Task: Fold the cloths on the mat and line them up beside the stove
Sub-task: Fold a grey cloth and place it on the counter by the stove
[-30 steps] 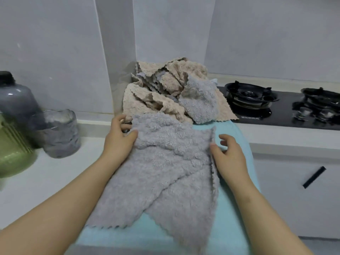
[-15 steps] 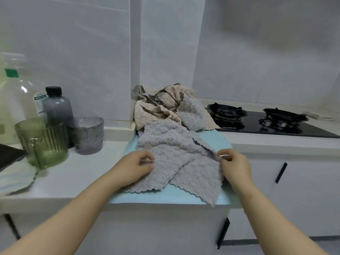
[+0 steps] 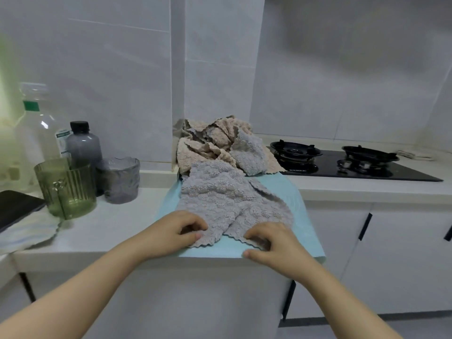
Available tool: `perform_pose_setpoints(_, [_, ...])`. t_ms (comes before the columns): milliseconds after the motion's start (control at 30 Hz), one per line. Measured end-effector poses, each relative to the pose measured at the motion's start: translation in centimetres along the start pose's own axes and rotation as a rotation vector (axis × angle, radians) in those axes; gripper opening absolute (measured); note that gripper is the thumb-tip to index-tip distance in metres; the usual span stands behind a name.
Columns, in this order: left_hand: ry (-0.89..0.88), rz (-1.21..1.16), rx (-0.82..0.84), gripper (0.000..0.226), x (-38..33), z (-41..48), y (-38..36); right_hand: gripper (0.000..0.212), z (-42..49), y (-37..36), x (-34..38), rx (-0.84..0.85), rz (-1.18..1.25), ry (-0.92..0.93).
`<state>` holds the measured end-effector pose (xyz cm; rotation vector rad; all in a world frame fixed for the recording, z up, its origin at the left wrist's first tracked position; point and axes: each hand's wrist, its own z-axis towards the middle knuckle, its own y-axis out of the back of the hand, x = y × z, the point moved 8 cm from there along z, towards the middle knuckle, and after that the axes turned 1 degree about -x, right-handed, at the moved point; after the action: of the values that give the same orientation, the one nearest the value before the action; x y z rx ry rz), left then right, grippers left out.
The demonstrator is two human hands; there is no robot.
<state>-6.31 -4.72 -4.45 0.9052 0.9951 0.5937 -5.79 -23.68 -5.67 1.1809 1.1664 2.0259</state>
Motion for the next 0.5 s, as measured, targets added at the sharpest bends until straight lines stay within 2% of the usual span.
perform_pose_setpoints(67, [-0.035,0.002,0.007,0.040,0.0,-0.5,-0.2,0.043,-0.2,-0.2,-0.1,0.010,-0.029,0.039])
perform_pose_setpoints(133, [-0.024,-0.020,0.047,0.055,0.1,-1.1,-0.2,0.038,-0.4,0.1,-0.3,0.008,0.018,0.053])
perform_pose_setpoints(167, [-0.007,-0.031,0.060,0.055,0.3,-1.2,-0.1,0.035,-0.6,0.4,-0.5,0.007,0.050,0.040])
perform_pose_setpoints(300, [0.073,-0.113,-0.019,0.021,1.5,-1.3,0.7,0.030,-1.1,1.4,-1.8,-0.003,0.297,-0.101])
perform_pose_setpoints(400, [0.077,-0.082,-0.030,0.024,1.6,-1.6,0.6,0.021,-1.1,1.9,-2.3,-0.065,0.300,-0.145])
perform_pose_setpoints(500, [0.045,0.018,-0.061,0.016,1.0,-1.7,0.5,0.015,-1.1,2.2,-1.9,-0.155,0.280,-0.133])
